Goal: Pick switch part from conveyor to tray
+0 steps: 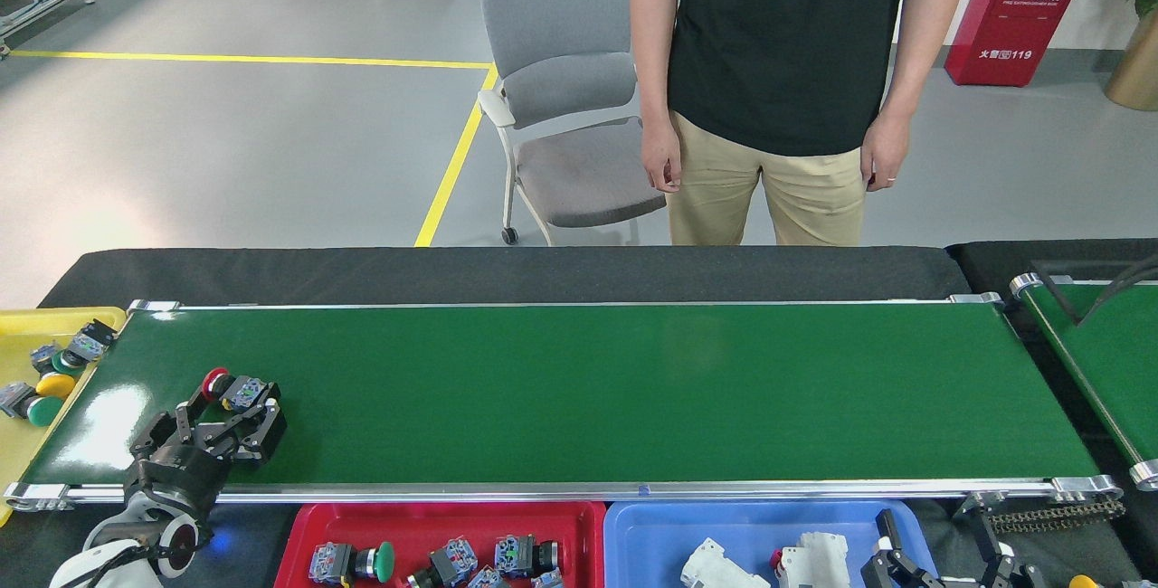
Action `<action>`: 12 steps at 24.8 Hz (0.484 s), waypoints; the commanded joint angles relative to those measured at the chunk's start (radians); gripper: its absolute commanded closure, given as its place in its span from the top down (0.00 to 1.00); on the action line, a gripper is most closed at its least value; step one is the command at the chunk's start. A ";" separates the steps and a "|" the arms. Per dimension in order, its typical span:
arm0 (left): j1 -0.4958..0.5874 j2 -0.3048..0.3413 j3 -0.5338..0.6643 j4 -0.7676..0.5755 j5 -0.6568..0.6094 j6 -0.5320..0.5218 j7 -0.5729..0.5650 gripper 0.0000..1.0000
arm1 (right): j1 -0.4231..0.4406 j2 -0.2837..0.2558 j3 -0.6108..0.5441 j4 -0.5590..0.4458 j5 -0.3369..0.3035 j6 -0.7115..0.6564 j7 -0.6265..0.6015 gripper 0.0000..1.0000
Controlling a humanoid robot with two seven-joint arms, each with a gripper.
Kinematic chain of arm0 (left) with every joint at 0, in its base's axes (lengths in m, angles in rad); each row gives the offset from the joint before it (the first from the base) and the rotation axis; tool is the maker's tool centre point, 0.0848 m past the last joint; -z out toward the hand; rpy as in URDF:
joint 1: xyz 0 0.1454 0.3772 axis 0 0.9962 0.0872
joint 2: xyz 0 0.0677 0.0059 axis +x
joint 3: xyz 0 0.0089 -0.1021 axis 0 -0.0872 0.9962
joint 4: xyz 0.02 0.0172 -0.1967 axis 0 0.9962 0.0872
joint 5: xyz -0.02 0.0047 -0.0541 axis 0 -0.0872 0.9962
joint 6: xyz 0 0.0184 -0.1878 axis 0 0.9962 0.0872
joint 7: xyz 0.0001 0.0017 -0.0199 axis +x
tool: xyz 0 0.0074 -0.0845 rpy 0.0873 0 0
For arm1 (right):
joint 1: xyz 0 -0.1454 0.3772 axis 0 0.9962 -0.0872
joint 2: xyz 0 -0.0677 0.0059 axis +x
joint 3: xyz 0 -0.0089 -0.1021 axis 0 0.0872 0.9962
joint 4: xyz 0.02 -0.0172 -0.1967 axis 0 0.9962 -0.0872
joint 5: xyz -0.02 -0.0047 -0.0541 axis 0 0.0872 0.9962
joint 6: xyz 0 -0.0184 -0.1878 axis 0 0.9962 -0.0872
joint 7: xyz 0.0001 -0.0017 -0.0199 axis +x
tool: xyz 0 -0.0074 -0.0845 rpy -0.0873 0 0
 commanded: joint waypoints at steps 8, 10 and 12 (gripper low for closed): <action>0.486 -0.070 -0.018 -0.618 0.107 -0.342 0.004 0.93 | -0.006 -0.005 -0.001 -0.013 0.001 0.001 -0.006 1.00; 0.533 -0.144 -0.020 -0.672 0.107 -0.342 0.004 1.00 | -0.006 -0.005 -0.001 -0.013 0.001 0.001 -0.006 1.00; 0.539 -0.162 -0.020 -0.675 0.107 -0.342 0.004 1.00 | -0.004 -0.005 -0.001 -0.013 0.001 0.001 -0.006 1.00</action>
